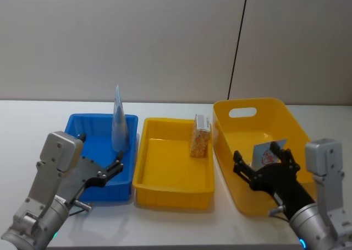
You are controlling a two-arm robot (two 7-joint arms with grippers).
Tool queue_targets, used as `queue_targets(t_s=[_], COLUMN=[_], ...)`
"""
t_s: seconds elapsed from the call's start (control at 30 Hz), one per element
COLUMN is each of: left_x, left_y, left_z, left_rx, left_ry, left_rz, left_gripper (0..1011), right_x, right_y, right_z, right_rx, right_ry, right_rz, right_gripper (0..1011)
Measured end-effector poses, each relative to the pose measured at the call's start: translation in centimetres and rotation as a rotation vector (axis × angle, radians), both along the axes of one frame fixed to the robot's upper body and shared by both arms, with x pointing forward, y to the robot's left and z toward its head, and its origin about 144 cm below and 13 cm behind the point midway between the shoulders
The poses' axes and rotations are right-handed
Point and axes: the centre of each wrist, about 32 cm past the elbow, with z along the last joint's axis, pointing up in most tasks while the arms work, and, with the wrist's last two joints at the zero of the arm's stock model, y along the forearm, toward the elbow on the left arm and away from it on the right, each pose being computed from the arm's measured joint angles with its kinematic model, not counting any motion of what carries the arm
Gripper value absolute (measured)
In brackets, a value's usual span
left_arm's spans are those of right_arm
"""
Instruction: Bimanual collaborative sorting of washing and personal care products
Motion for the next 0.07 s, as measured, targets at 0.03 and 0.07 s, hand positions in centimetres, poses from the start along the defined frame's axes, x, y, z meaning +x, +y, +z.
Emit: queue_targets(t_s=[0.03,0.07], left_x=[0.0,0.0], left_y=[0.0,0.0], left_z=[0.0,0.0], left_rx=[0.0,0.0], left_ry=[0.0,0.0], left_rz=[0.0,0.0], left_gripper=[1001,1001], right_x=[-0.09,-0.24], right_y=[0.05,0.13], right_z=[-0.06,-0.16], right_rx=[0.001,0.002], right_ry=[0.002,0.005], right_rz=[0.006,0.017], right_gripper=[1004,1004])
